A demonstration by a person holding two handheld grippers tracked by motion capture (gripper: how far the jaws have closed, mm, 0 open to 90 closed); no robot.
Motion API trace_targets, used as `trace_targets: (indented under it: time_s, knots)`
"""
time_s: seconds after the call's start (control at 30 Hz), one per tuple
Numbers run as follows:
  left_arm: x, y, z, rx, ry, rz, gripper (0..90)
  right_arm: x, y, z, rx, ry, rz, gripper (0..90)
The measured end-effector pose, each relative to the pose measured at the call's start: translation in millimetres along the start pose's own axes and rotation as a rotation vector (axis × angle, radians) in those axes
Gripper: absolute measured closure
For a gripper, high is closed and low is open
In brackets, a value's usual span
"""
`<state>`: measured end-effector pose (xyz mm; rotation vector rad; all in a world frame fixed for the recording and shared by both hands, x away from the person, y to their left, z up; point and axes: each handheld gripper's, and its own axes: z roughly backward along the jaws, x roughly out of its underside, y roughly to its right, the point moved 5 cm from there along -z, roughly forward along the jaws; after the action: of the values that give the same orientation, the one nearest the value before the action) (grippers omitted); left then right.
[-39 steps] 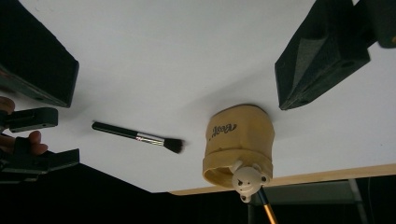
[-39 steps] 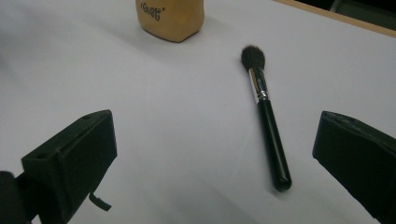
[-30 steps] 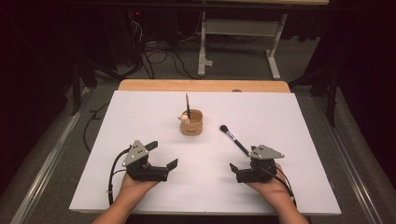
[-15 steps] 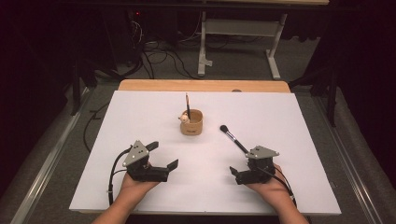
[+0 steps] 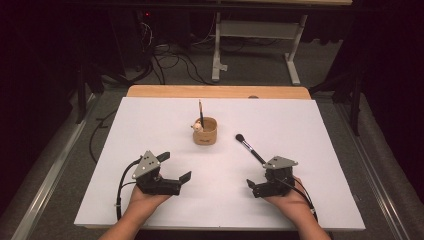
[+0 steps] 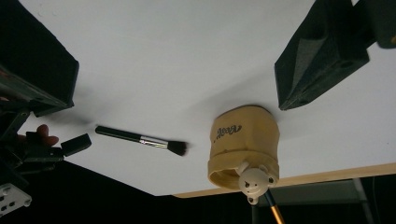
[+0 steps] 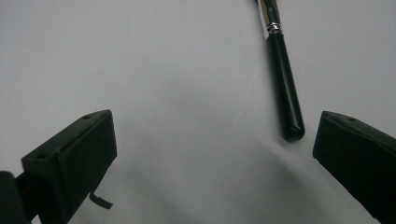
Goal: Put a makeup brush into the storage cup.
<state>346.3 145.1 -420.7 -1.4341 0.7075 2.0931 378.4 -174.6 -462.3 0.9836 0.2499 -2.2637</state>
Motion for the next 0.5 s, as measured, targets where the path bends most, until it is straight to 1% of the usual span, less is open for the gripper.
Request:
trace_targets:
  time_s: [0.07, 0.17, 0.23, 0.27, 0.3, 0.33, 0.37, 0.43, 0.5]
  knots:
    - [0.1, 0.9, -0.4, 0.001, 0.0, -0.001, 0.7, 0.4, 1.1, -0.1, 0.003, -0.004, -0.002, 1.1]
    - [-0.3, 1.6, -0.3, 0.002, 0.002, -0.001, 0.7, 0.5, 1.0, -1.5, 0.009, -0.01, -0.018, 1.1]
    - [-0.7, 1.4, 0.2, 0.003, 0.006, 0.001, 0.7, -0.2, 0.2, -3.0, -0.001, -0.018, -0.028, 1.2]
    - [-0.8, 1.1, 0.6, 0.003, 0.009, 0.001, 0.7, -0.6, 0.7, -3.5, -0.004, -0.027, -0.024, 1.2]
    - [-0.9, 0.8, 0.8, 0.002, 0.009, 0.0, 0.7, -1.2, 2.6, -2.8, 0.0, -0.041, -0.029, 1.7]
    - [-1.1, 0.2, 1.3, -0.001, 0.011, 0.002, 0.7, -1.4, 4.2, -2.3, -0.001, -0.042, -0.031, 2.2]
    - [-2.1, -0.4, 2.1, 0.0, 0.018, 0.013, 0.7, -1.4, 6.3, -0.6, 0.005, -0.051, -0.044, 2.6]
    - [-4.0, -0.2, 2.8, 0.001, 0.032, 0.021, 0.7, -0.2, 11.1, 1.2, 0.01, -0.062, -0.06, 4.0]
    - [-4.6, -0.1, 3.3, 0.0, 0.031, 0.012, 0.7, 2.5, 14.3, 1.8, 0.011, -0.088, -0.078, 4.6]
